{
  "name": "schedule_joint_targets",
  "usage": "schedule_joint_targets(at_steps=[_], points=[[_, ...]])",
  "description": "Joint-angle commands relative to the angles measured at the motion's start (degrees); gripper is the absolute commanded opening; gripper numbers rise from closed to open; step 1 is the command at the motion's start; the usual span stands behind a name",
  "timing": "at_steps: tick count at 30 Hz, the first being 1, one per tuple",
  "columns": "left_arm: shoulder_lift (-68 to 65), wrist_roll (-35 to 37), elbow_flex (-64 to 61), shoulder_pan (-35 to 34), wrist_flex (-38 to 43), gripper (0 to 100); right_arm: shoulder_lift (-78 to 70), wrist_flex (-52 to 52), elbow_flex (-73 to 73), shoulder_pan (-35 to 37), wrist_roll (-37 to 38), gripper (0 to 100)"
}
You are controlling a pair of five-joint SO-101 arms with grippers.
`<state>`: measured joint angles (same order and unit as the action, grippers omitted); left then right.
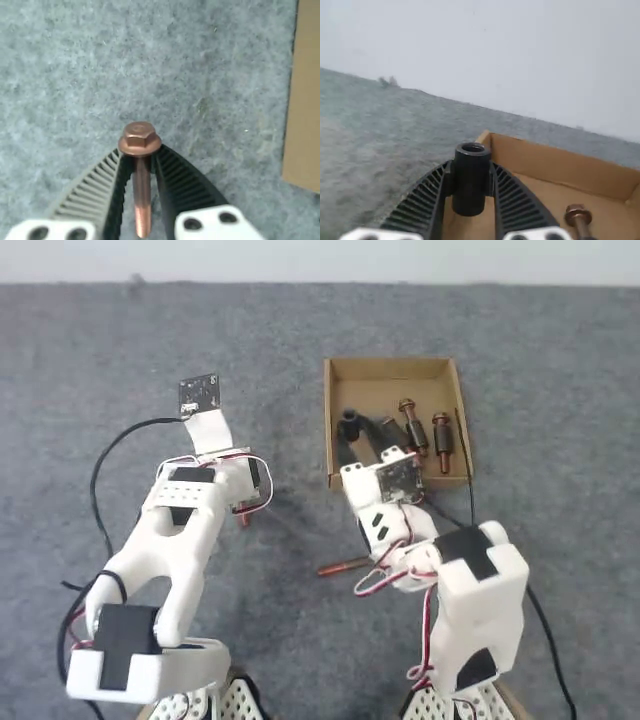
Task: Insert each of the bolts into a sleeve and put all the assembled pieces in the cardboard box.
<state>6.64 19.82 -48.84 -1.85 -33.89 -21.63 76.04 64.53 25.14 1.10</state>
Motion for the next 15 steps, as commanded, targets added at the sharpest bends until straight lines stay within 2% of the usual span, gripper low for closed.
schedule_joint_targets(at_steps=[1,10,15], points=[[3.69,-0.53,0.22,-0.26,1.58,1,8.13,1.27,5.1,2.51,-3.16,0.6],[3.69,-0.53,0.22,-0.26,1.58,1,15.08,1.71,16.35,4.44,-3.52,0.6],[3.69,-0.53,0.22,-0.26,1.58,1,16.57,8.84,23.65,7.25,-3.43,0.6]])
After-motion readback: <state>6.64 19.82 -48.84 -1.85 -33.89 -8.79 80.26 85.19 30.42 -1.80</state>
